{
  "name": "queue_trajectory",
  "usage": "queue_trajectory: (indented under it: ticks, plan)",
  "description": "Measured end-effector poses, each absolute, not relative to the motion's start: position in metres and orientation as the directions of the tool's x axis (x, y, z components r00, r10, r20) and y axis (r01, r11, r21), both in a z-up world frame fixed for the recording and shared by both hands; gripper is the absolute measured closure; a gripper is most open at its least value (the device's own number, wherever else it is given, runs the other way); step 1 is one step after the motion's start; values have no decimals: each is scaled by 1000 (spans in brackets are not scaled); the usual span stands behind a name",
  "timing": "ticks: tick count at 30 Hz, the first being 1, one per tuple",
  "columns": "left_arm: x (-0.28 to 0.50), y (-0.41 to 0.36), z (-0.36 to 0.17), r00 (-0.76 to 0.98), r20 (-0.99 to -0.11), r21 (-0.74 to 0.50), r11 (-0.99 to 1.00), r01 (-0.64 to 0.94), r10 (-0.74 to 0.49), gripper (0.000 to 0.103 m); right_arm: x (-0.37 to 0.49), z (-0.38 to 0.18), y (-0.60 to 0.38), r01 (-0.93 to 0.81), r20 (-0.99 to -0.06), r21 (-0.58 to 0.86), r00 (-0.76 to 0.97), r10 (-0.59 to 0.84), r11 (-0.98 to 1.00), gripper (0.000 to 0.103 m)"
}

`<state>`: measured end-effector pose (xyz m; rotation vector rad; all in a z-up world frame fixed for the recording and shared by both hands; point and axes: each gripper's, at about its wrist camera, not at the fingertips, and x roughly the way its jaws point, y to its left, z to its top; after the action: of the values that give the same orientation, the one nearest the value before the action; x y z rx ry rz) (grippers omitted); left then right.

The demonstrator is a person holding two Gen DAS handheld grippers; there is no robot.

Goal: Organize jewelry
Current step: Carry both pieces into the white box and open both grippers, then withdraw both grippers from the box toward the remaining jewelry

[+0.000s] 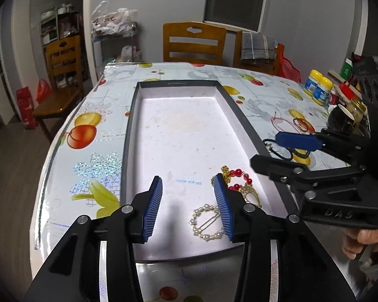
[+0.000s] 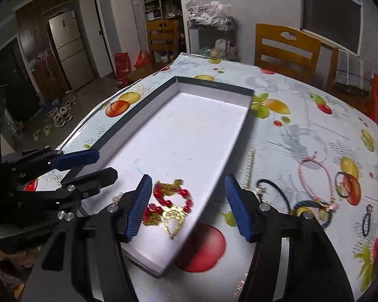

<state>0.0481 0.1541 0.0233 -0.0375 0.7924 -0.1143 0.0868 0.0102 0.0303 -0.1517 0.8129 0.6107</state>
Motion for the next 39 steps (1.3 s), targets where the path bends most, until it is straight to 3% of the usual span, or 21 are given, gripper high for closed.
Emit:
queue_trajectory:
  ticks: [11, 13, 18, 22, 39]
  plan:
    - [45, 137, 32, 708, -695, -69, 991, 114, -130, 53, 73, 40, -47, -502, -687, 94, 593, 421, 860, 40]
    - [44, 131, 35, 712, -689, -66, 990, 124, -135, 51, 71, 40, -59, -485, -681, 90, 607, 409, 870, 34]
    - [44, 111, 40, 720, -678, -52, 987, 154, -148, 48, 72, 39, -94, -440, -676, 96, 629, 384, 893, 32]
    - [47, 91, 41, 717, -677, -40, 981, 188, -165, 48, 70, 36, -117, -415, -667, 110, 643, 376, 903, 25]
    - [68, 3, 21, 674, -707, 9, 950, 311, -214, 47, 73, 13, -171, -351, -675, 88, 668, 315, 932, 24]
